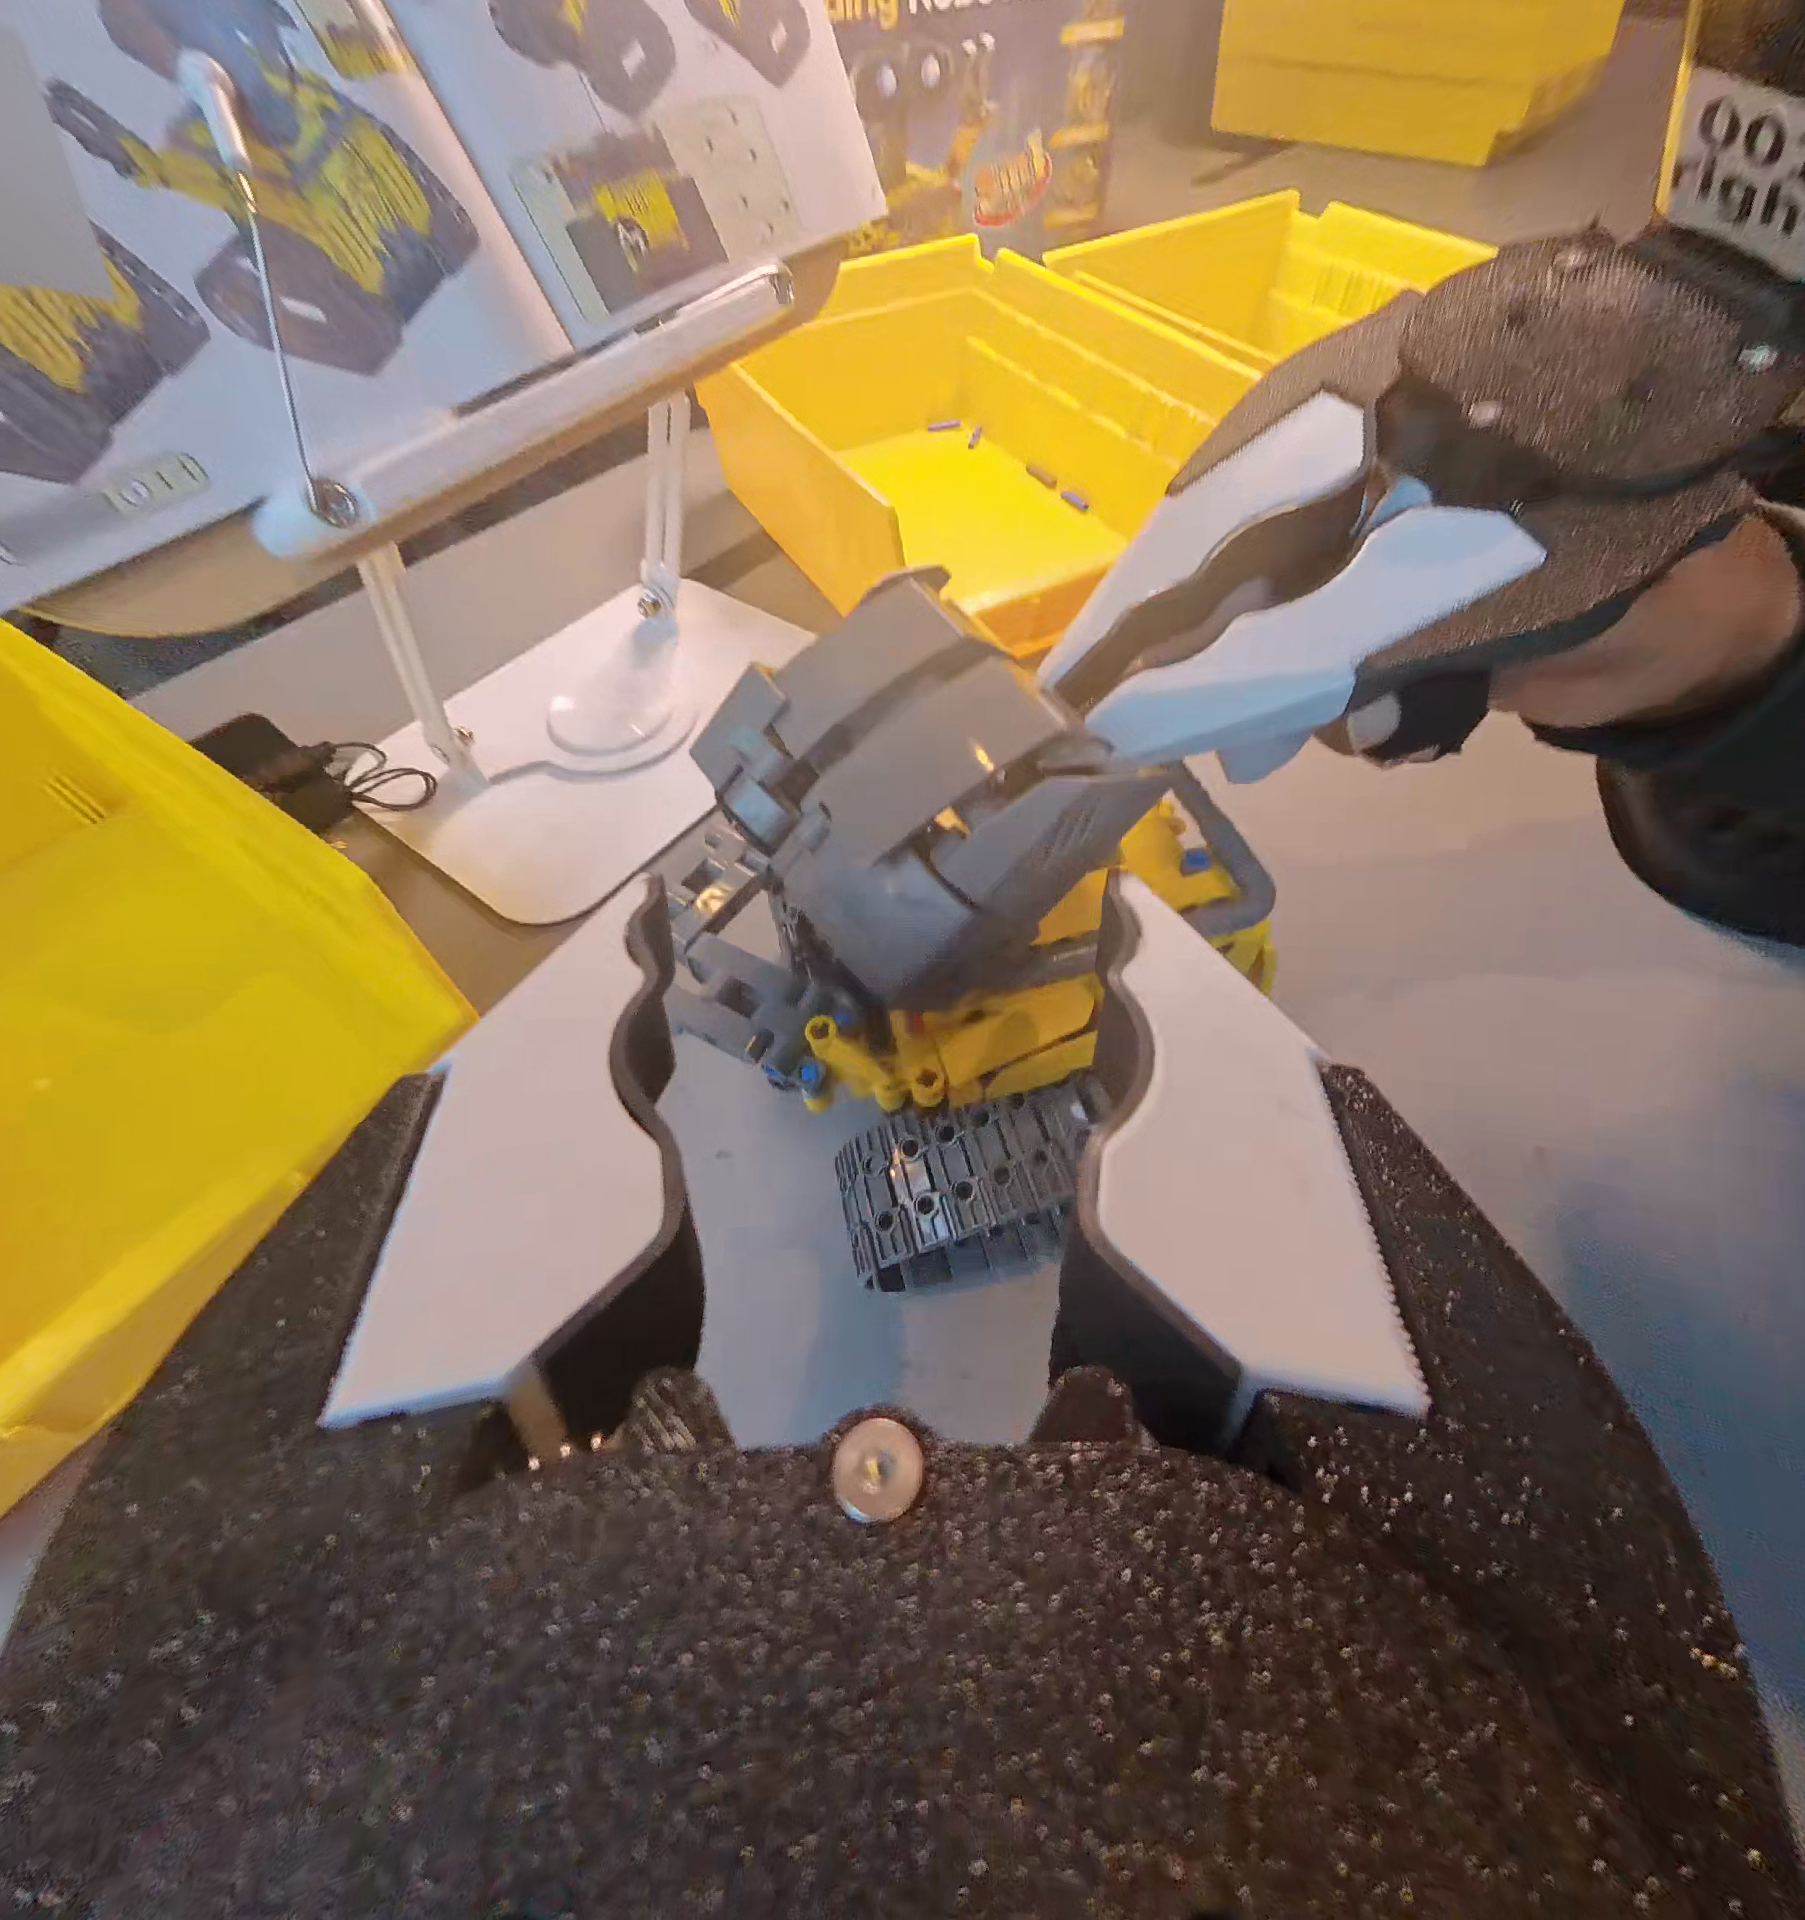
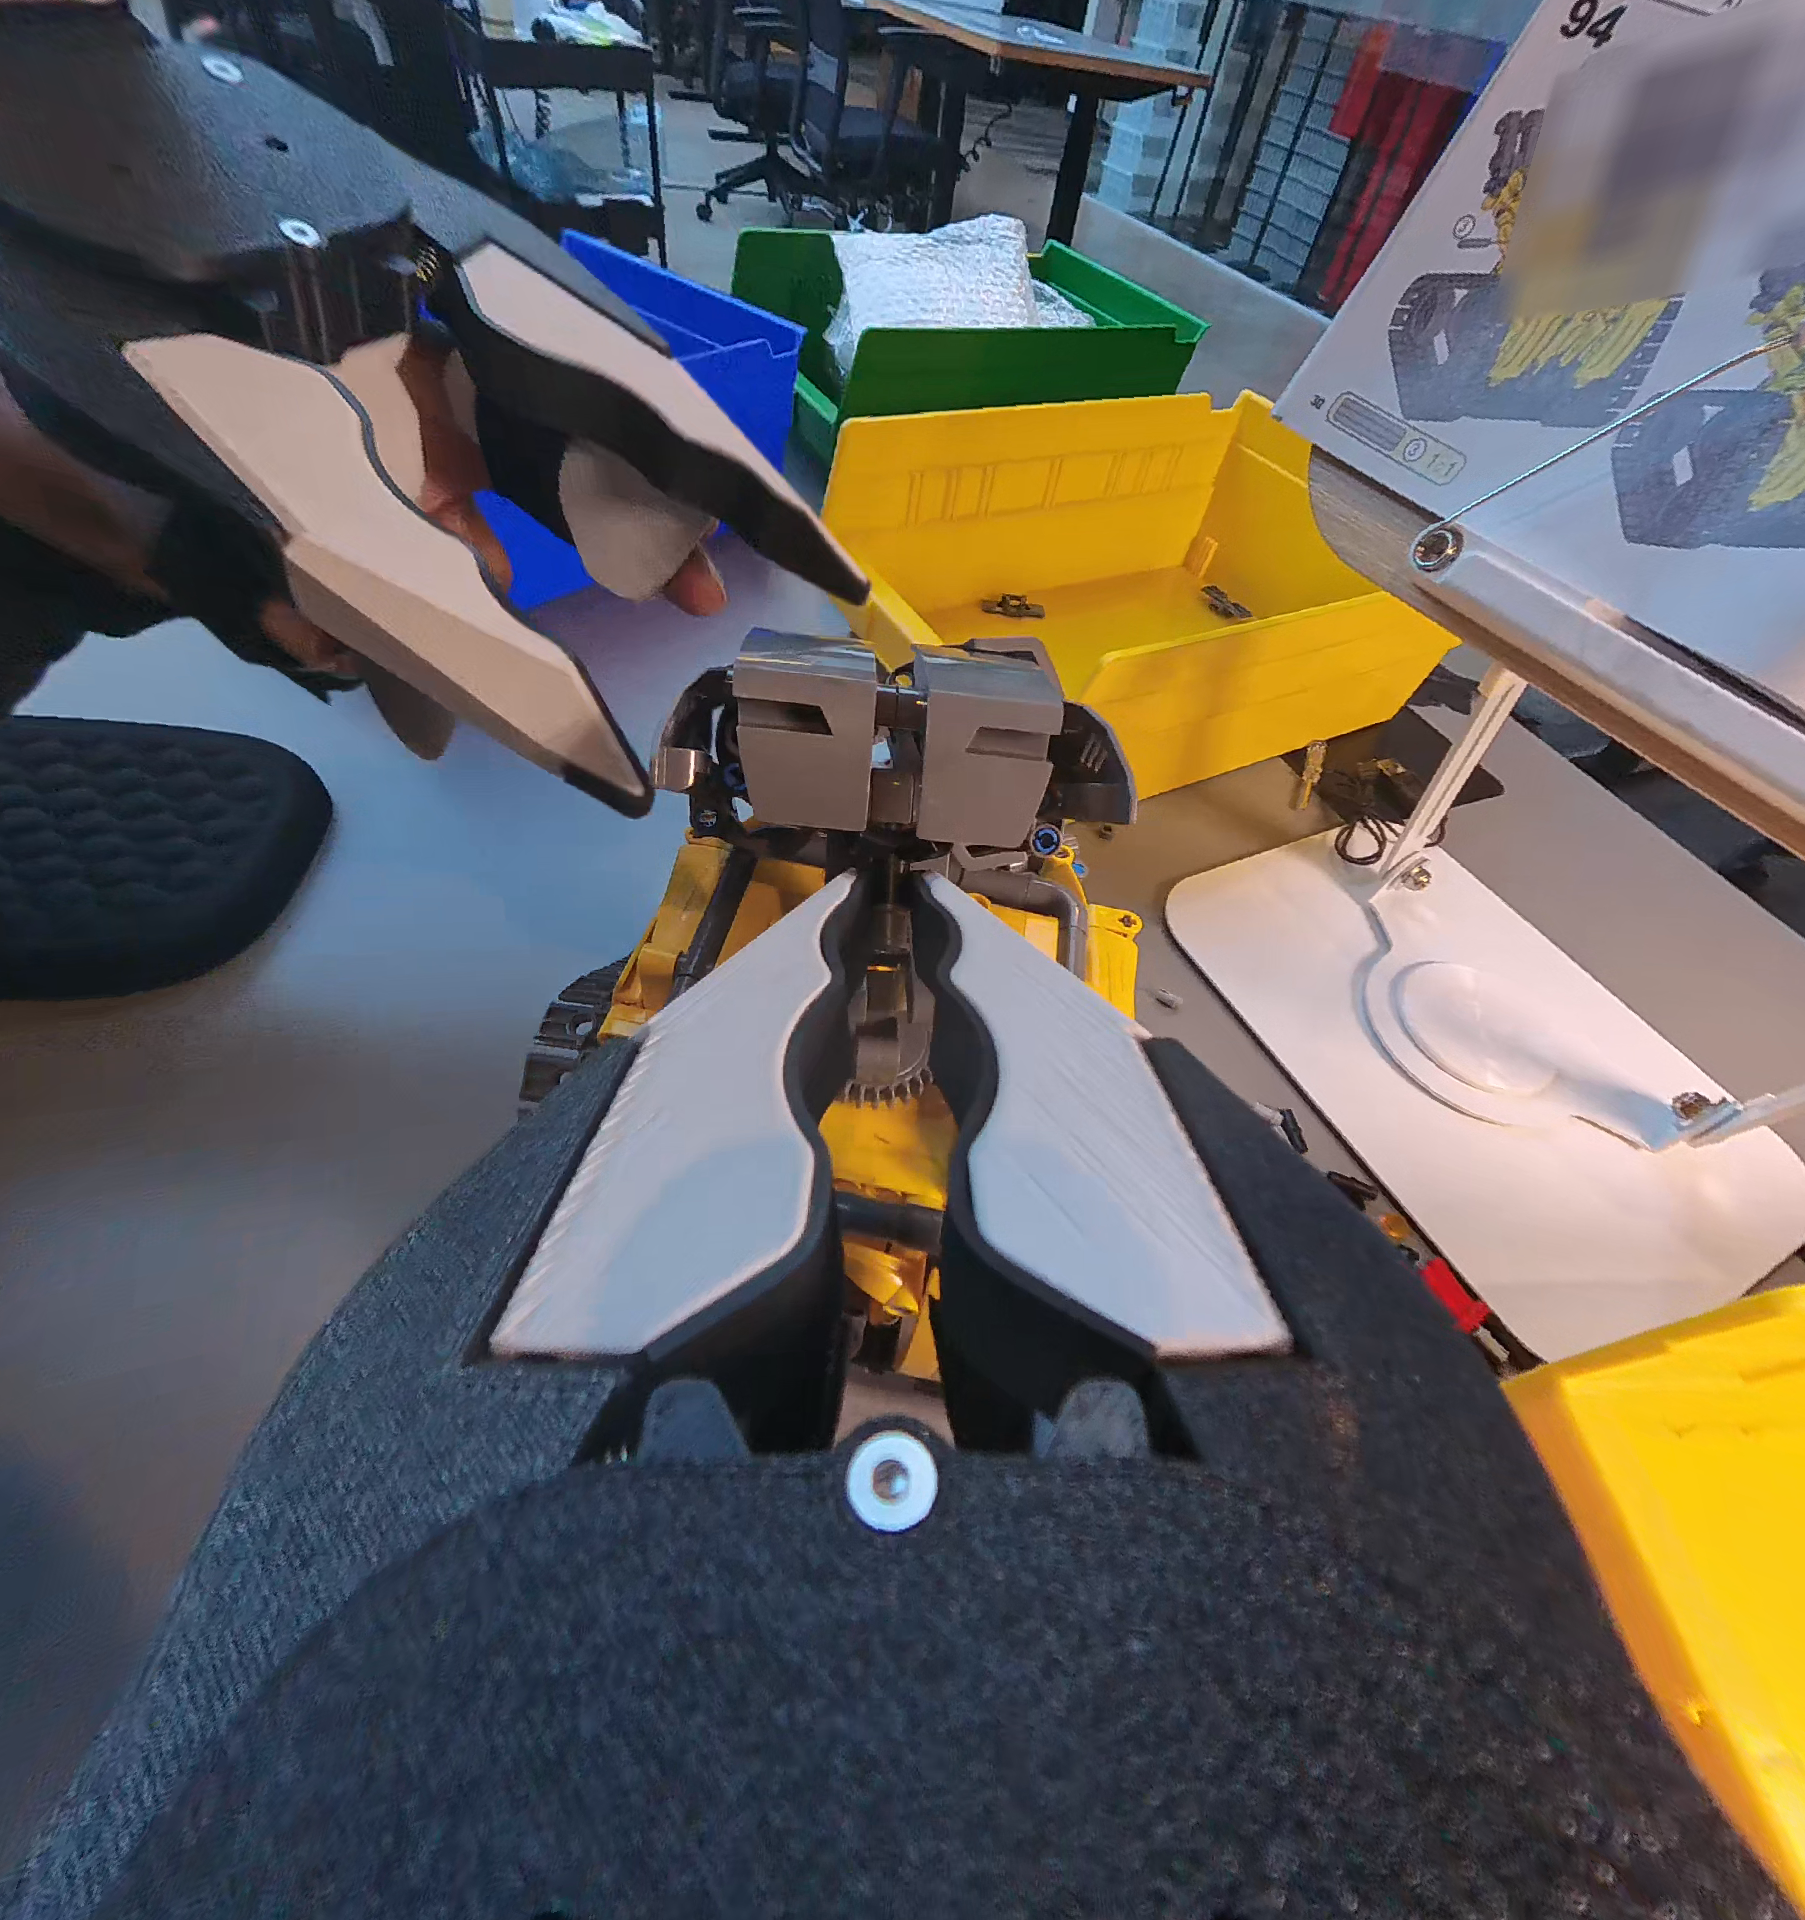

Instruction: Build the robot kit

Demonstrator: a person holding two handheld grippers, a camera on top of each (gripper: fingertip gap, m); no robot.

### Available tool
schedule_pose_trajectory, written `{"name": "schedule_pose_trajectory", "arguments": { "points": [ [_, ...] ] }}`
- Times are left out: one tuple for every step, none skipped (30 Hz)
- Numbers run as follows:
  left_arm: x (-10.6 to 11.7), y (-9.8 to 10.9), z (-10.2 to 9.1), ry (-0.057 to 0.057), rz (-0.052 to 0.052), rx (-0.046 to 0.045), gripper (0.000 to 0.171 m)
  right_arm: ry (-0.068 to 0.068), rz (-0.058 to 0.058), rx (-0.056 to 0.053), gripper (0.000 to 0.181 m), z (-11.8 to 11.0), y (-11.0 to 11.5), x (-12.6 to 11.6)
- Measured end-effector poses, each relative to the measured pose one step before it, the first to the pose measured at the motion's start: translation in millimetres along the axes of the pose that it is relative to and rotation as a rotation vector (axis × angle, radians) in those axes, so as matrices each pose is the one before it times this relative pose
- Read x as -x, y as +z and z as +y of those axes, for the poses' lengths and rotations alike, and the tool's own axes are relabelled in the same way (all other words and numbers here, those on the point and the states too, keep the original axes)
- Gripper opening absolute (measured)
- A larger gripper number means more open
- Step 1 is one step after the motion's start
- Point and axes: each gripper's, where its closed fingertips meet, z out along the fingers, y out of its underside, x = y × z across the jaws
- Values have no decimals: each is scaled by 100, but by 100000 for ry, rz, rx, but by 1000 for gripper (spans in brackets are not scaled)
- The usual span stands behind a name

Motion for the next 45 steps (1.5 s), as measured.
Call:
{"name": "schedule_pose_trajectory", "arguments": {
  "points": [
    [124, 257, 637, 773, 281, 997, 79, -541, -496, -453, 7, -1, -22, 21],
    [232, 282, 592, 1170, -769, 1123, 77, -521, -615, -637, 7, -1, -23, 33],
    [118, 257, 447, 1722, -454, 557, 75, -149, -649, -719, 7, -8, -19, 35],
    [-185, 200, 277, 2095, 1085, -47, 68, 414, -399, -732, 7, -4, -29, 11],
    [-313, 159, 165, 2610, 1552, -325, 59, 606, -359, -548, 7, 3, -17, 15],
    [-213, 134, -3, 2811, 528, -935, 52, 255, -323, -440, 7, 7, -45, 35],
    [-47, 86, -98, 2540, -598, -1220, 52, -522, -104, -85, 8, 28, -64, -3],
    [-15, 37, -110, 1878, -399, -921, 49, -987, 216, 214, 8, 34, -124, -43],
    [35, -6, -102, 1002, -28, -762, 48, -930, -89, 45, 10, -42, -180, -1],
    [3, -68, -148, 621, 595, -1045, 48, -210, -695, -828, 13, -247, -314, 100],
    [-16, -73, -168, 808, 735, -1105, 47, 582, -611, -1057, 16, -363, -412, 58],
    [-7, -50, -124, 1385, 404, -687, 47, 644, -312, -1033, 18, -390, -495, -4],
    [19, -34, -105, 1906, -17, -414, 47, 302, 41, -891, 19, -352, -516, -70],
    [-1, -25, -149, 2240, -166, -701, 47, 34, 365, -326, 20, -221, -488, -140],
    [-23, -40, -199, 2271, -108, -1012, 47, -117, 489, 97, 23, -97, -417, -167],
    [-16, -29, -205, 2065, -61, -1044, 47, -332, 791, -518, 24, -136, -369, -189],
    [-11, -11, -159, 1795, -58, -912, 47, -456, 679, -1390, 24, -224, -297, -171],
    [-15, -7, -174, 1609, -56, -1026, 47, -139, 456, -1693, 24, -296, -201, -148],
    [-35, -1, -177, 1538, -86, -1233, 47, 372, 283, -1474, 24, -306, -95, -172],
    [-35, 6, -179, 1474, -138, -1288, 46, 923, -101, -1458, 24, -363, 12, -143],
    [-32, 2, -190, 1410, -165, -1281, 47, 1607, -540, -1046, 24, -355, 115, -106],
    [-55, 15, -184, 1317, -91, -1245, 47, 1705, -1287, -413, 24, -295, 199, 10],
    [-106, 12, -225, 1195, 107, -1425, 44, 1353, -1635, -100, 26, -274, 256, 89],
    [-116, 41, -282, 1226, -2, -1616, 41, 798, -1407, 206, 28, -222, 268, 56],
    [-95, 67, -265, 1558, -335, -1409, 40, 598, -925, 144, 30, -187, 247, -32],
    [-107, 85, -263, 1814, -229, -1171, 38, 973, -752, -143, 31, -179, 234, -105],
    [-126, 85, -220, 1783, -15, -747, 37, 1838, -662, 482, 32, -15, 225, -197],
    [-91, 103, -160, 1394, 43, -203, 36, 2377, -1067, 1854, 35, 256, 244, -161],
    [12, 82, -53, 1286, -291, 385, 35, 2691, -1241, 1658, 37, 279, 162, -135],
    [54, 56, -17, 1024, -299, 213, 35, 3419, -951, -402, 37, 3, -68, -170],
    [-17, 18, -27, 185, 229, -98, 35, 2136, -975, -21, 37, 68, -133, -101],
    [-30, 14, -11, -138, 307, -249, 35, 1278, -334, 28, 36, 66, -216, -136],
    [-26, 14, -11, -106, 126, -423, 34, 492, 206, 817, 34, 201, -185, -212],
    [-41, 15, -38, -94, 132, -666, 33, 669, -78, 598, 32, 204, -140, -168],
    [-60, 30, -55, -53, 130, -686, 33, 2315, -1771, -335, 31, 71, -64, 58],
    [-27, 41, -49, 121, -87, -577, 33, 3474, -2221, -408, 30, 64, -4, 54],
    [-10, 31, -54, 155, -129, -488, 33, 2782, -1381, -1186, 29, -28, -16, -129],
    [-26, 23, -31, -32, -37, -273, 33, 1926, -706, -1290, 25, -23, -48, -221],
    [-21, 24, -27, -231, -104, -187, 33, 1420, -1064, -1163, 23, 5, -36, -145],
    [-22, 4, -5, -234, -184, -177, 33, 1844, -1475, -1122, 22, -6, -22, -32],
    [-37, 2, -14, -274, -184, -199, 33, 1173, -645, -946, 20, -15, -17, -57],
    [-66, 5, 0, -489, 28, -237, 33, -518, -529, -486, 20, 3, -25, 35],
    [-101, 11, 7, -757, 299, -168, 33, -2369, -43, -136, 19, 14, -35, 88],
    [-79, 25, 43, -974, 278, -8, 33, -3321, 104, 130, 19, -3, -52, 148],
    [-18, 9, 97, -1130, -1, 269, 32, -4430, 497, 338, 19, -12, -86, 137]
  ]
}}
